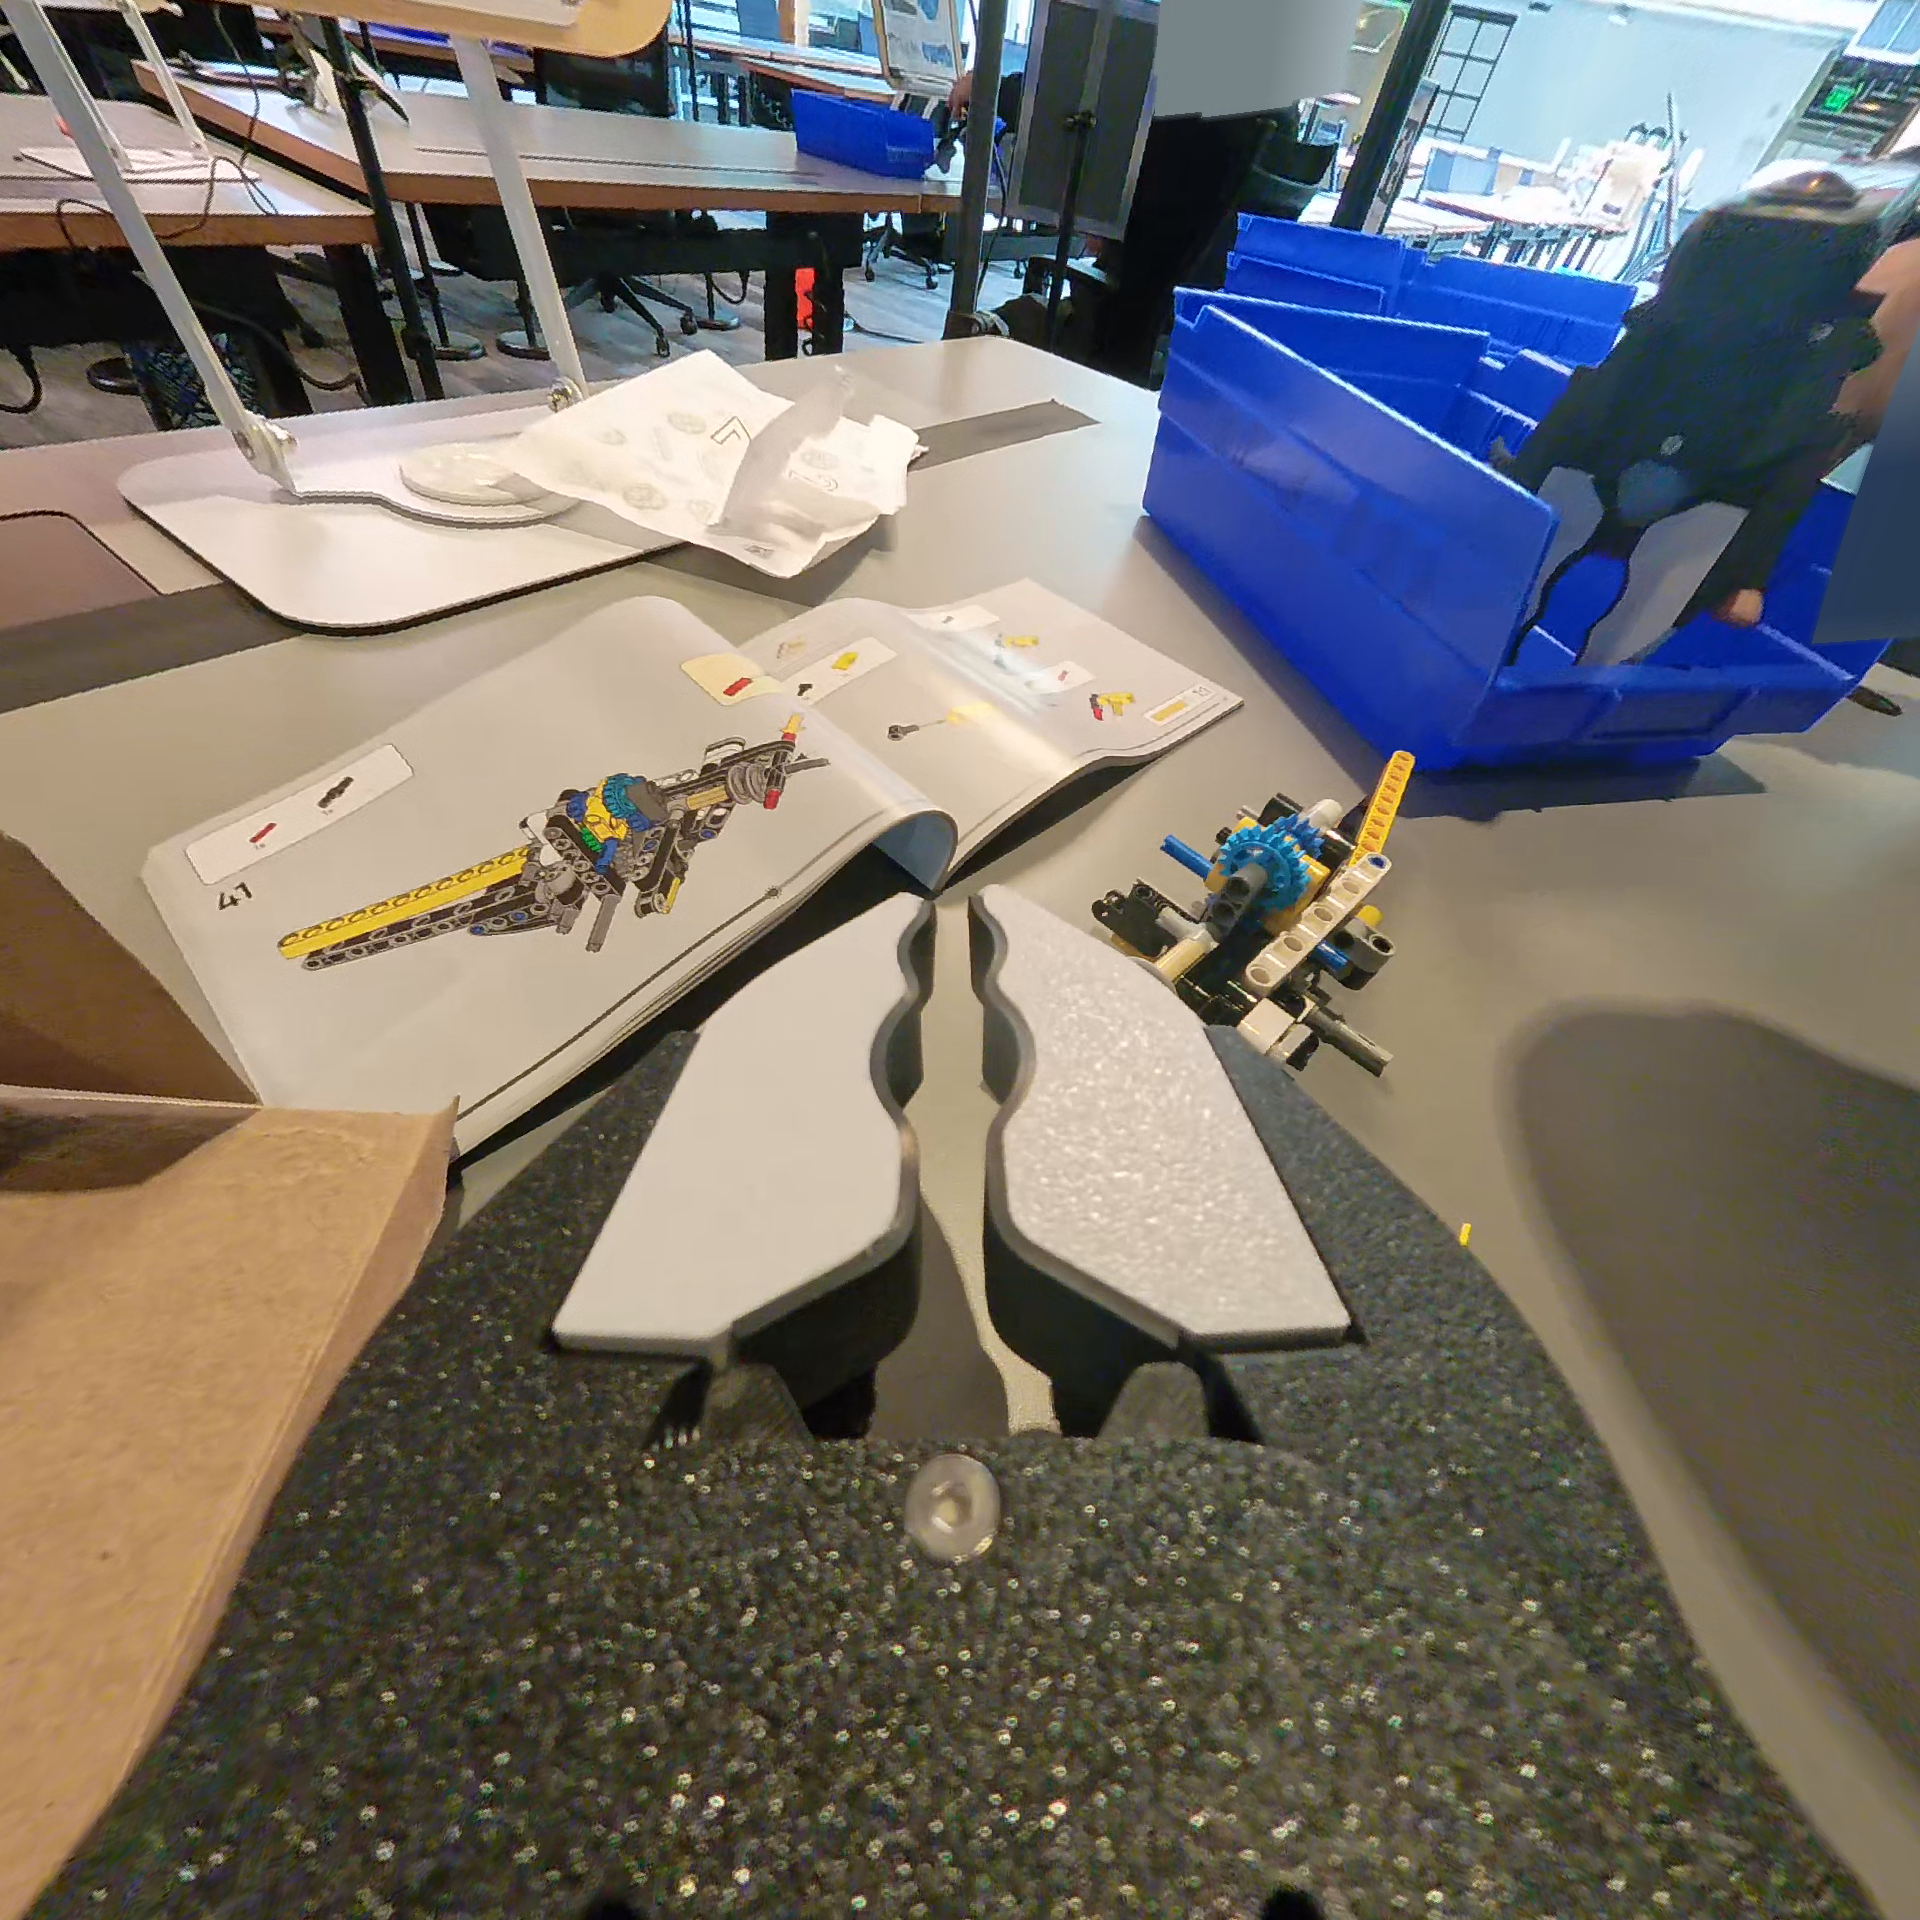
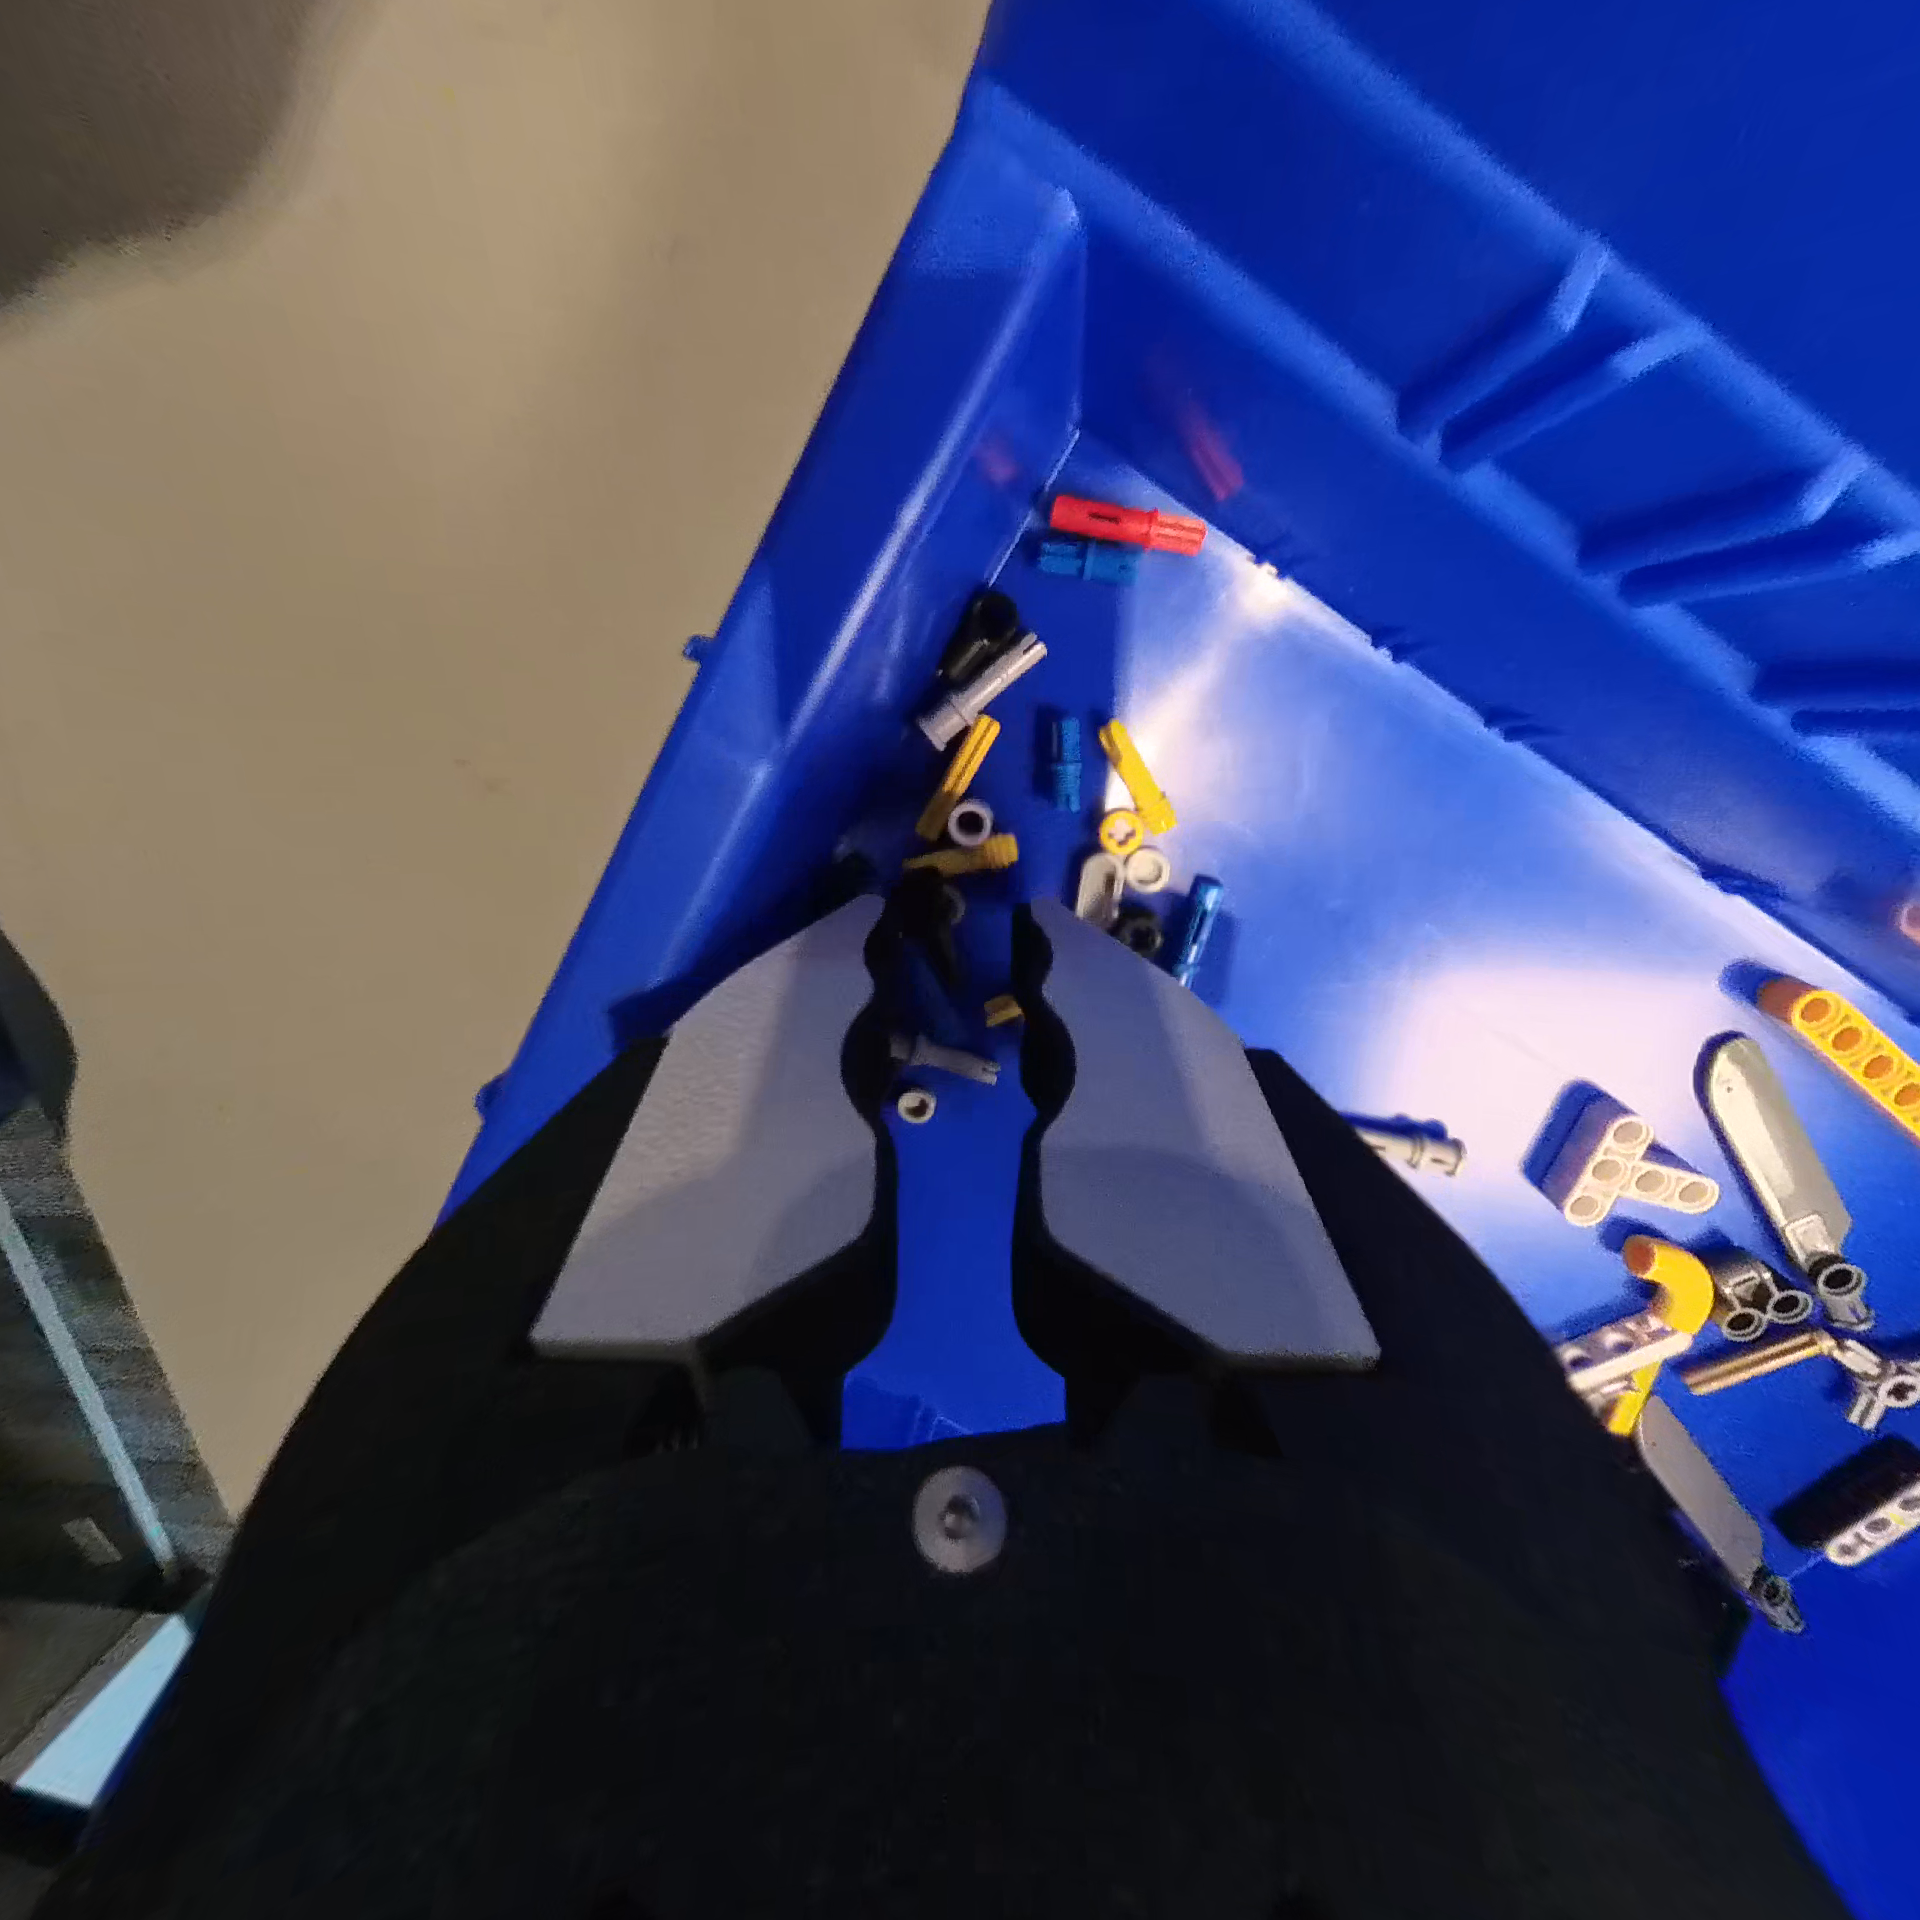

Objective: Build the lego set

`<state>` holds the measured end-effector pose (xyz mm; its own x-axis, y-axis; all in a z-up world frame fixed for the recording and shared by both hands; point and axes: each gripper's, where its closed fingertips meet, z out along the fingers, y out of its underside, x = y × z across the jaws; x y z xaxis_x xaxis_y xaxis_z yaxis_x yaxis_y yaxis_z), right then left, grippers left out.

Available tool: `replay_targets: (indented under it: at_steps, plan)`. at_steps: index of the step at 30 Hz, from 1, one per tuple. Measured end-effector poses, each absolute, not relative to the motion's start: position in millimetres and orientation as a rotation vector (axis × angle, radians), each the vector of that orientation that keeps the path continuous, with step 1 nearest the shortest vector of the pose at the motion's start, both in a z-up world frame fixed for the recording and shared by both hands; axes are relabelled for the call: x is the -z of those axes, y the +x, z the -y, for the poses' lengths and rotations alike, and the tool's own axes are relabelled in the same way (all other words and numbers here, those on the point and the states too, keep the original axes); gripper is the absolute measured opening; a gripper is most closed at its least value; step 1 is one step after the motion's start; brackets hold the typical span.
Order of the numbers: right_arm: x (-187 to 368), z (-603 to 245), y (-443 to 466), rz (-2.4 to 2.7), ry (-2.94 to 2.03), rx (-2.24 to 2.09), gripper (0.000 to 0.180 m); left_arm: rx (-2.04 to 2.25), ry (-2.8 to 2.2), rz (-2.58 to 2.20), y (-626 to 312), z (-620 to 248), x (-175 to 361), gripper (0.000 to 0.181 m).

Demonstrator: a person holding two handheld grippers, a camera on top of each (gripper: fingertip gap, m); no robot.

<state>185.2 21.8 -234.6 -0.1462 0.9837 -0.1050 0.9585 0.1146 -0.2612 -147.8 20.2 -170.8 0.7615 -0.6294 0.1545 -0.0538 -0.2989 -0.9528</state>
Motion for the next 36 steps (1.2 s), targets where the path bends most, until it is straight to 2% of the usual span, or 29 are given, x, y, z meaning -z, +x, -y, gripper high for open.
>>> replay_targets:
  at_steps: [3,8,18,26,32,36]
  plan:
    - [235,-21,190,2.283,-1.996,-0.392,0.018,0.62,-1.805,-0.532,-148,-20,171,0.006]
    - [235,-18,191,2.302,-1.976,-0.405,0.005,0.618,-1.805,-0.53,-148,-20,171,0.005]
    - [230,-19,189,2.276,-1.99,-0.425,0.003,0.605,-1.785,-0.541,-147,-19,169,0.005]
    - [200,-16,190,2.292,-1.965,-0.215,0.003,0.511,-1.73,-0.625,-142,-3,163,0.008]
    - [148,13,145,2.288,-1.815,-0.211,0.002,0.51,-1.638,-0.703,-118,35,138,0.011]
    - [138,55,80,2.342,-1.626,-0.373,0.002,0.604,-1.553,-0.843,-74,76,131,0.014]
